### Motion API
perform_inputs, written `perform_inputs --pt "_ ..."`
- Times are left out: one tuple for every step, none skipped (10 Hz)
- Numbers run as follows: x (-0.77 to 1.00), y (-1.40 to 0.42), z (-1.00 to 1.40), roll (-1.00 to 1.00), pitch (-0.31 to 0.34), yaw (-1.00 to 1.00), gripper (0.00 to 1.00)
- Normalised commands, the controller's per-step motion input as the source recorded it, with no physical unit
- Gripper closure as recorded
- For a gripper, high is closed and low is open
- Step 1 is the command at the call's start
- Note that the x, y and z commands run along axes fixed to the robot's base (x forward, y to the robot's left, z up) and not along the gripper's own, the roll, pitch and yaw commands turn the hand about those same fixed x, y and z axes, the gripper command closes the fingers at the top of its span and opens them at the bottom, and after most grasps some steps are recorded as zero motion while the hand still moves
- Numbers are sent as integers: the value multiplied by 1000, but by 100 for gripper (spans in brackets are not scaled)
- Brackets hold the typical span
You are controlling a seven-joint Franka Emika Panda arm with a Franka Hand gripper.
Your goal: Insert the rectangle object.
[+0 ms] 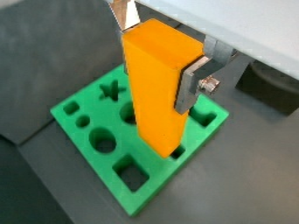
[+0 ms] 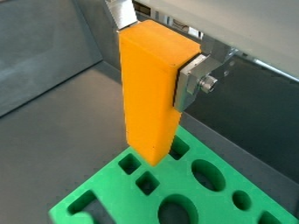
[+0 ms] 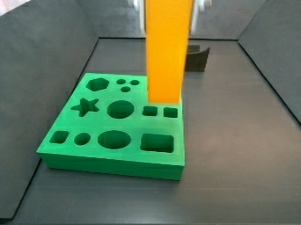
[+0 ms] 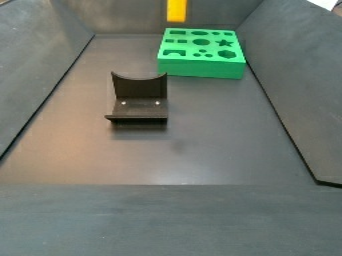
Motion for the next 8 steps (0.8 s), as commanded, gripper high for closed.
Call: perform_inputs --pt "340 -611 -637 310 19 94 100" --pt "106 -583 -677 233 0 0 100" --pt "0 -437 -574 91 0 0 100" --pt "-131 -263 -329 0 0 37 100" --pt "-274 -163 -203 0 -4 17 100" --pt "-346 -117 -151 0 -30 23 100" --pt "-463 -43 -91 0 -66 31 100" --pt "-383 -66 -171 -11 -74 29 100"
